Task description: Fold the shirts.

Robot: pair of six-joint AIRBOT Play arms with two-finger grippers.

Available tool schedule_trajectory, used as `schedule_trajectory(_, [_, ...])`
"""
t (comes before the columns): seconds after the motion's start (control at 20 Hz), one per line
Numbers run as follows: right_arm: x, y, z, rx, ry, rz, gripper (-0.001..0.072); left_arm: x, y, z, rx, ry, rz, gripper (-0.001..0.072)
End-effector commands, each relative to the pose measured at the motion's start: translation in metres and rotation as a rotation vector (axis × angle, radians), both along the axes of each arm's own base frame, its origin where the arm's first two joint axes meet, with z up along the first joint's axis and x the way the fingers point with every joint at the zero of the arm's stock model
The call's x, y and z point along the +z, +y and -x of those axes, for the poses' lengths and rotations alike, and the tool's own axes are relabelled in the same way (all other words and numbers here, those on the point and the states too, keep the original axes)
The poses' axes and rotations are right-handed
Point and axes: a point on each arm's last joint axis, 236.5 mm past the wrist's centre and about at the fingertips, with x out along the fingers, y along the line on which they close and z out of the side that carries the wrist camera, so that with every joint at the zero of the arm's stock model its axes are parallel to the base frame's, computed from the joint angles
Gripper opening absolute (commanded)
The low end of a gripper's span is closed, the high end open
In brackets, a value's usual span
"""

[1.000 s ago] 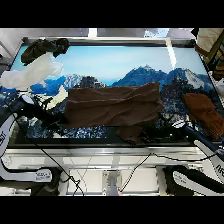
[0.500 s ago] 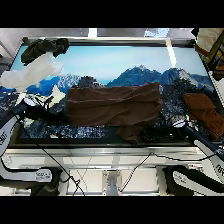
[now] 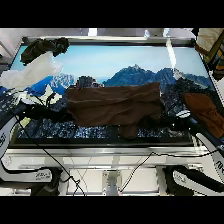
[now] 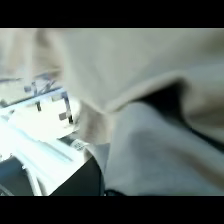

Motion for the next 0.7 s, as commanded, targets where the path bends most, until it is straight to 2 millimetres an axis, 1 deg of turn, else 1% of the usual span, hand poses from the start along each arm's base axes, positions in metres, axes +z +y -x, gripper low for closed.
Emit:
schedule_trajectory(0.0, [0.040, -0.002, -0.024, 0.025, -0.080, -0.055, 0.0026, 0.050, -0.018, -0.019, 0.012, -0.134, 0.110, 0.0010])
schedule_trajectory(0.1, [0.052, -0.026, -0.049, -0.055, -0.124, -0.045, 0.0026, 0.070, -0.017, -0.025, 0.003, -0.187, 0.104, 0.0010])
schedule_trajectory(0.15, [0.057, -0.043, -0.061, -0.103, -0.142, -0.039, 0.0025, 0.078, -0.017, -0.030, 0.010, -0.204, 0.106, 0.0010])
schedule_trajectory(0.25, [0.067, -0.075, -0.078, -0.189, -0.172, -0.031, 0.0025, 0.092, -0.017, -0.043, 0.029, -0.241, 0.117, 0.0010])
schedule_trajectory(0.35, [0.077, -0.102, -0.091, -0.251, -0.213, -0.015, 0.0025, 0.118, -0.022, -0.061, 0.062, -0.302, 0.175, 0.0010])
schedule_trajectory(0.4, [0.083, -0.110, -0.098, -0.262, -0.249, -0.009, 0.0025, 0.133, -0.024, -0.071, 0.082, -0.340, 0.203, 0.0011])
schedule_trajectory(0.5, [0.101, -0.117, -0.118, -0.292, -0.343, -0.001, 0.0025, 0.159, -0.021, -0.097, 0.132, -0.433, 0.210, 0.0009])
schedule_trajectory(0.6, [0.107, -0.132, -0.144, -0.366, -0.428, 0.070, 0.0024, 0.174, -0.010, -0.128, 0.199, -0.539, 0.142, 0.0009])
schedule_trajectory(0.65, [0.106, -0.143, -0.156, -0.414, -0.461, 0.120, 0.0024, 0.176, -0.004, -0.143, 0.244, -0.586, 0.100, 0.0009])
